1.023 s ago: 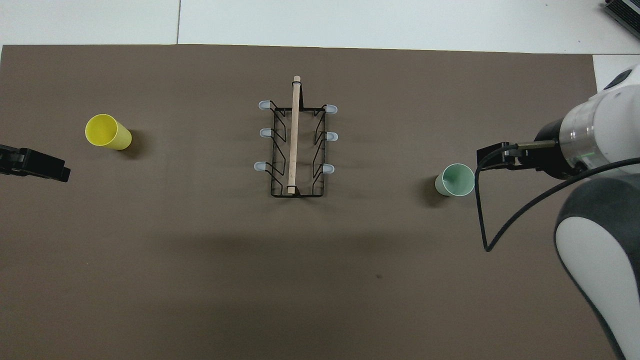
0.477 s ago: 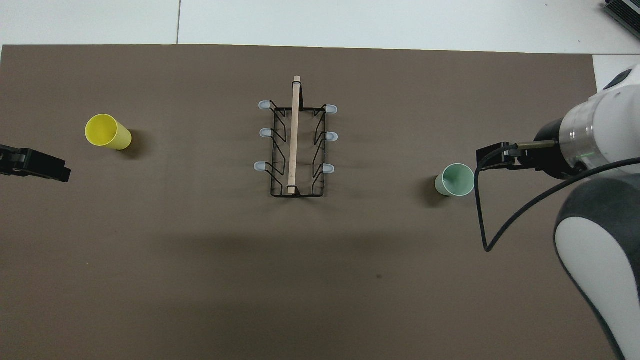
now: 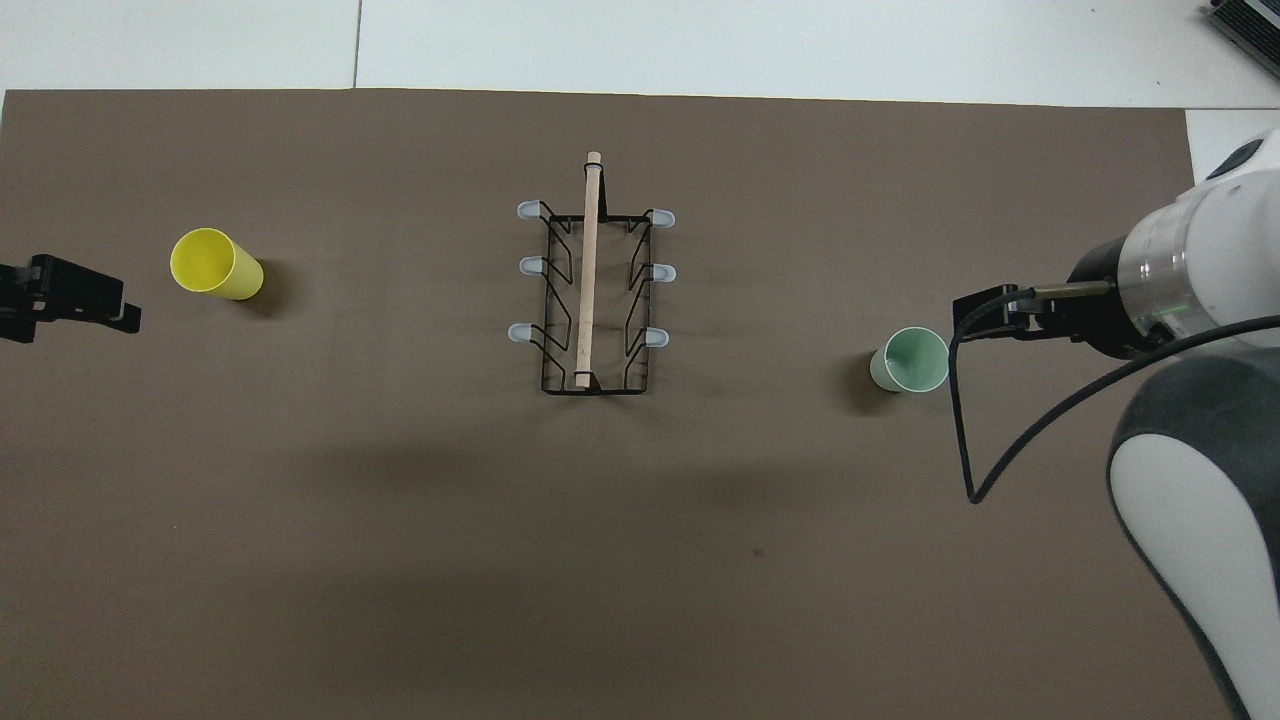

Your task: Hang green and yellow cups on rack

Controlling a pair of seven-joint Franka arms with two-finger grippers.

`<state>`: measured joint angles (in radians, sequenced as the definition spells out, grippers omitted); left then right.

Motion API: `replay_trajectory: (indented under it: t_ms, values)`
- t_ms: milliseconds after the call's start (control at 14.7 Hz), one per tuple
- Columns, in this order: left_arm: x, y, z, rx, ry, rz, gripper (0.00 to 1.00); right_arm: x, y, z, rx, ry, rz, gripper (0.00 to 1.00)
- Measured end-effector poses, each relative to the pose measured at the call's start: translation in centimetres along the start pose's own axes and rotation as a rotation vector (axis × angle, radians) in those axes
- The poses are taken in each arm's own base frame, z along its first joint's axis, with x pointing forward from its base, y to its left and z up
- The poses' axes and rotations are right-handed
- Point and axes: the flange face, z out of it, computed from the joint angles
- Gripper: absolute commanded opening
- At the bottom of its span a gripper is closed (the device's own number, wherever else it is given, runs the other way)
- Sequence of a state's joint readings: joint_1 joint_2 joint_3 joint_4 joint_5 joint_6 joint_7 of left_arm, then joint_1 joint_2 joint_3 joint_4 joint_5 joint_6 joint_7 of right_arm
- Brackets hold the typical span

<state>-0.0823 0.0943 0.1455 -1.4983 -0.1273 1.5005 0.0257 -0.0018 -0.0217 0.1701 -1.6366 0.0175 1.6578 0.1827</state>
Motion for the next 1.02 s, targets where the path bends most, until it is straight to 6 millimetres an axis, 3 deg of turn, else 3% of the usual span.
replay_trajectory:
  t_ms: [205, 409, 750, 1023]
  values:
    - [3.6, -2.1, 1.7, -0.01, -0.019, -0.171, 1.0, -0.1, -0.5, 0.9, -0.001, -0.009, -0.01, 1.0]
    - [6.4, -3.9, 3.9, -0.062, -0.042, -0.344, 1.0, 0.3, -1.3, 3.6, -0.002, -0.002, -0.07, 1.0]
    - [10.3, -5.3, 7.9, -0.059, -0.066, -0.602, 1.0, 1.1, -1.1, 10.7, -0.111, -0.036, -0.327, 1.0]
    - [13.4, -8.0, 11.4, -0.054, -0.063, -0.747, 1.0, 2.1, -5.1, 17.4, -0.236, -0.071, -0.49, 1.0]
